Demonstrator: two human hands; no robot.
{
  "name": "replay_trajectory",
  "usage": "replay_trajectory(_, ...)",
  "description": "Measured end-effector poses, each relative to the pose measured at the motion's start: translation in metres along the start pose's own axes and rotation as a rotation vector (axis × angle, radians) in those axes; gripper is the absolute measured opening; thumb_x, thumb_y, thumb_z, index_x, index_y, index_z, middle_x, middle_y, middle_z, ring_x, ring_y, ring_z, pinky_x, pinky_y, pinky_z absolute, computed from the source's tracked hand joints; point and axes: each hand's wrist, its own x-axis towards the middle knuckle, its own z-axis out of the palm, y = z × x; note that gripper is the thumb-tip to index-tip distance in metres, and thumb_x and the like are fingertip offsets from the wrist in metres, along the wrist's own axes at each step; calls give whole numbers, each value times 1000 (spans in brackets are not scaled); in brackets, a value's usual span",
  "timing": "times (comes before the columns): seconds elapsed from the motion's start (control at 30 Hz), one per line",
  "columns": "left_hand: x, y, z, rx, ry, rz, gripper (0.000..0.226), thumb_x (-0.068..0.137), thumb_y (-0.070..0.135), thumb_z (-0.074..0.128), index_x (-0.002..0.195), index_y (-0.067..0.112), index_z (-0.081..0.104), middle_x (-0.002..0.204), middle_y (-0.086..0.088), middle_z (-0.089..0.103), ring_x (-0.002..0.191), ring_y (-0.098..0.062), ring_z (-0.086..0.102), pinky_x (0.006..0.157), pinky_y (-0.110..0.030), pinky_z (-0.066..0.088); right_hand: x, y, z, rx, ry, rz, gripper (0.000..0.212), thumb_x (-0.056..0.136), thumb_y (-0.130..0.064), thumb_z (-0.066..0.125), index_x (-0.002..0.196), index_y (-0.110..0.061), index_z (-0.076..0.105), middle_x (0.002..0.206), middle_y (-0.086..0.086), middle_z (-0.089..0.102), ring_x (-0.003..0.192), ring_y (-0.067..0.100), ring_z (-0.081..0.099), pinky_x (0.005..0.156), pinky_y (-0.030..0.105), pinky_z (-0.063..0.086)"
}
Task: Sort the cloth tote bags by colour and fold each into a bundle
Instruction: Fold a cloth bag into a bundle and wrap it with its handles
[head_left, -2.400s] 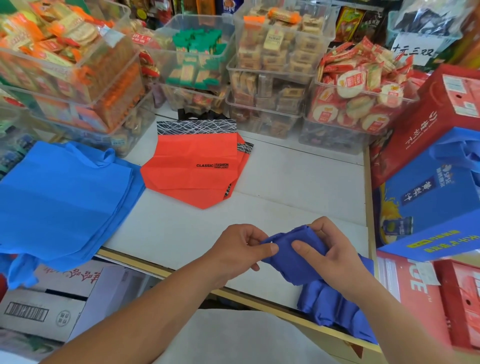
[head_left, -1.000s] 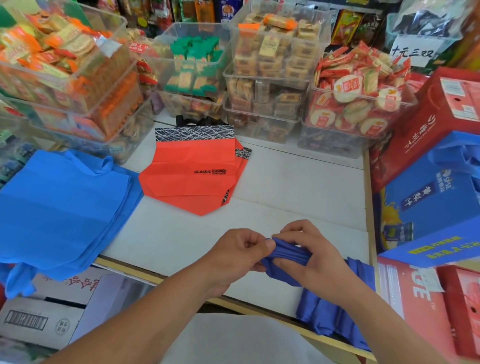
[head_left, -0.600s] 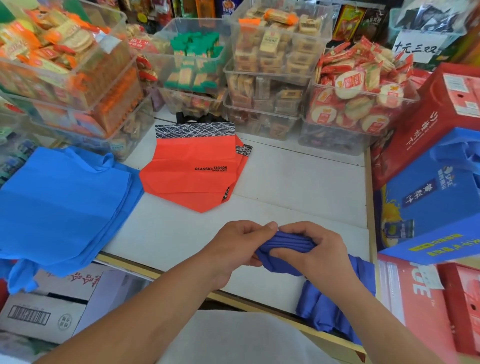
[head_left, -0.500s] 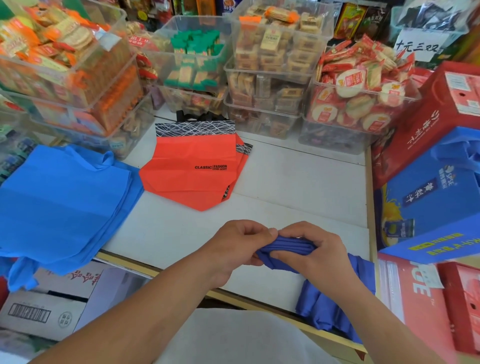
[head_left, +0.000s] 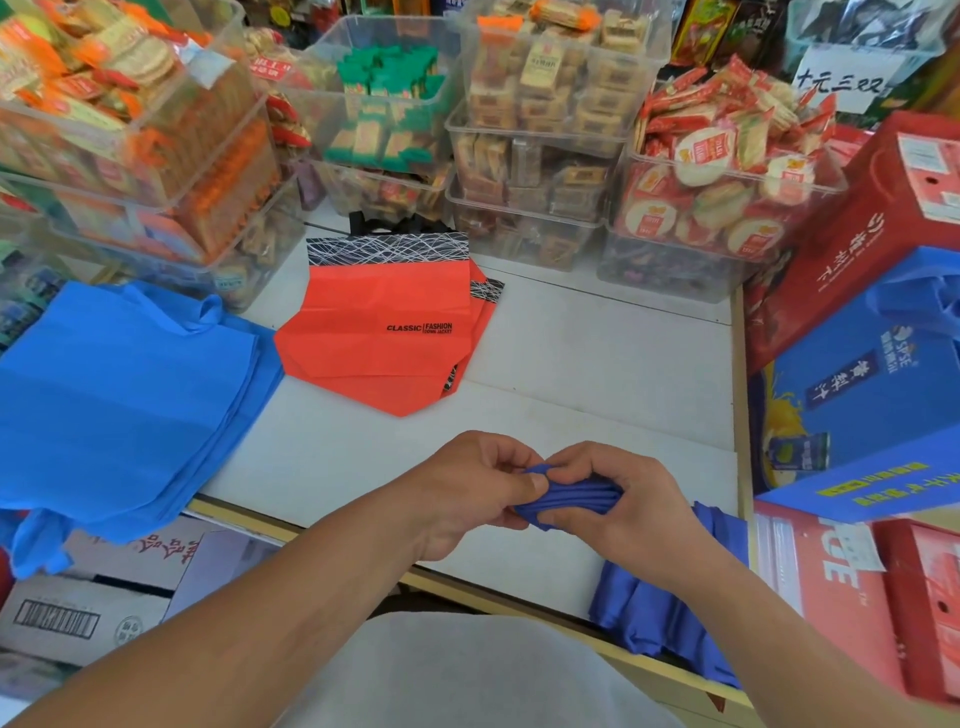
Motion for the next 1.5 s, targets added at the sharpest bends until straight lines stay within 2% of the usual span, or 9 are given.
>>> replay_trajectory(0.27,6,4,6,330,197,180,10,95,10,64,93,12,74,77,-2,69,61,1,59,57,-16,47,7,-6,5,-80,56,23,26,79,-2,83,85,-25,73,88,-12,73,83,11,69,75,26,57)
replay_trajectory(0.5,7,4,-1,275,63,152,9,94,17,67,101,17,74,84,6,71,72,-1,63,69,-19,51,10,1,8,-201,113,39,16,81,-7,80,81,-21,70,78,-5,69,80,12,64,71,27,53)
replay_trajectory(0.67,13,1,-3,243,87,106,12,91,9,69,101,13,74,88,-6,74,74,-9,67,72,-25,59,12,2,8,-235,93,61,15,81,-13,82,83,-23,70,82,-7,70,82,9,63,70,23,52)
replay_trajectory(0.83,16,0,-2,507,142,173,12,90,10,63,91,17,73,71,8,63,66,-8,59,61,-24,49,14,7,20,-370,72,39,15,81,-14,80,80,-23,68,77,-9,66,81,8,59,70,27,49)
replay_trajectory(0.93,18,3,-2,714,158,227,17,89,11,59,95,18,72,82,6,65,77,-13,61,67,-29,52,16,9,30,-511,152,-64,14,79,-8,78,79,-15,66,73,-4,62,77,11,54,65,31,46)
replay_trajectory(1.07,17,4,-17,580,167,251,19,92,8,57,99,19,71,88,3,68,82,-13,64,78,-36,58,22,4,38,-455,231,-27,16,79,-14,82,83,-23,70,75,-12,64,77,7,58,66,19,44)
replay_trajectory(1.2,14,10,-44,347,66,228,24,91,2,61,106,18,72,95,-3,71,81,-10,66,78,-27,56,31,-9,50,-303,307,76,17,78,-17,84,80,-26,70,74,-11,67,74,10,61,65,26,49)
replay_trajectory(1.3,15,11,-59,371,121,234,30,86,-2,61,106,18,72,97,0,72,83,-15,68,75,-27,58,42,-20,67,-311,343,102,18,78,-16,83,75,-20,66,70,-5,63,70,13,58,60,30,47)
replay_trajectory(1.5,9,9,-83,456,198,334,29,80,3,57,96,24,69,81,10,65,68,-6,58,66,-29,54,63,-43,97,-353,354,109,21,78,-9,81,72,-18,63,66,-7,59,64,12,53,57,25,38)
